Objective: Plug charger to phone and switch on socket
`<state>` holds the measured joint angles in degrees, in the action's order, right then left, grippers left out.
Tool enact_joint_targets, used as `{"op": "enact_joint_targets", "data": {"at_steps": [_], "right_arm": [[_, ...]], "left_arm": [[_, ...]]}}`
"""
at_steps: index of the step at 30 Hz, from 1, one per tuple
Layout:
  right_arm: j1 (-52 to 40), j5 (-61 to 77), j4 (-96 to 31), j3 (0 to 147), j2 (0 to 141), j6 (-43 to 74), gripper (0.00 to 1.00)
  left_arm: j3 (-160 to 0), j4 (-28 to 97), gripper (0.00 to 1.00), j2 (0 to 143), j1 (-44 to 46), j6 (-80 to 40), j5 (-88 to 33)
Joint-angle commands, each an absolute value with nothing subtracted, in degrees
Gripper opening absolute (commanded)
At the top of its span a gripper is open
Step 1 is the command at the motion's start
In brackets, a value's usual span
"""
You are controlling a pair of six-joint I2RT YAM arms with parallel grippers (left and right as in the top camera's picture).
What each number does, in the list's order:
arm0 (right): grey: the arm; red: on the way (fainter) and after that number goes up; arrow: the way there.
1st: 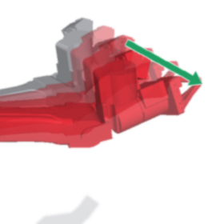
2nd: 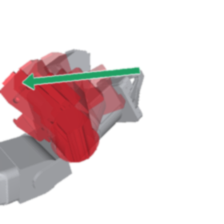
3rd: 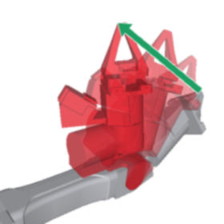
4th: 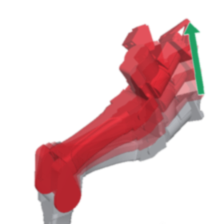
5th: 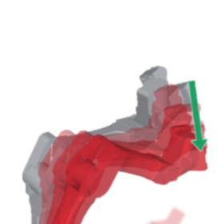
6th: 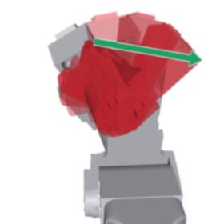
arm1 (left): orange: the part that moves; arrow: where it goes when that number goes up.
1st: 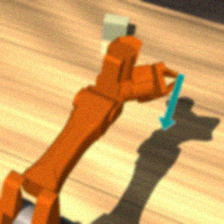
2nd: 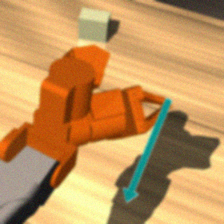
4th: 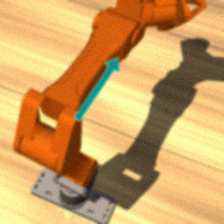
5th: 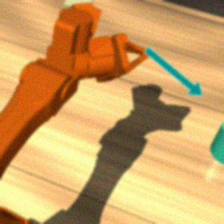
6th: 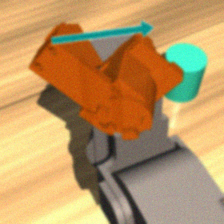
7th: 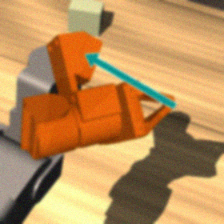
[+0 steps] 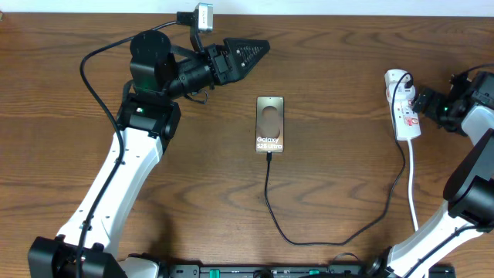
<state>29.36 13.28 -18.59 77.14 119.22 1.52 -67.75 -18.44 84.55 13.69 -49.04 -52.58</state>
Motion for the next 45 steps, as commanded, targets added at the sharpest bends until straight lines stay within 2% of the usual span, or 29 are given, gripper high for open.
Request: {"op": "enact_joint_targets", "data": {"at_steps": [1, 36, 45], "right_arm": [[27.6, 14.5, -20.2, 76.7, 121.1, -0.5, 0.99], [24.8, 11.1, -25.5, 76.6, 121.1, -1.4, 0.97], [23.0, 11.0, -25.3, 76.6, 121.1, -2.9, 0.99]], "left_arm": [[-68.5, -18.9, 0.97, 84.2, 13.5, -48.1, -52.9], [-68.5, -18.9, 0.97, 84.2, 13.5, -48.1, -52.9], [-68.5, -18.9, 0.97, 84.2, 13.5, -48.1, -52.9]]}}
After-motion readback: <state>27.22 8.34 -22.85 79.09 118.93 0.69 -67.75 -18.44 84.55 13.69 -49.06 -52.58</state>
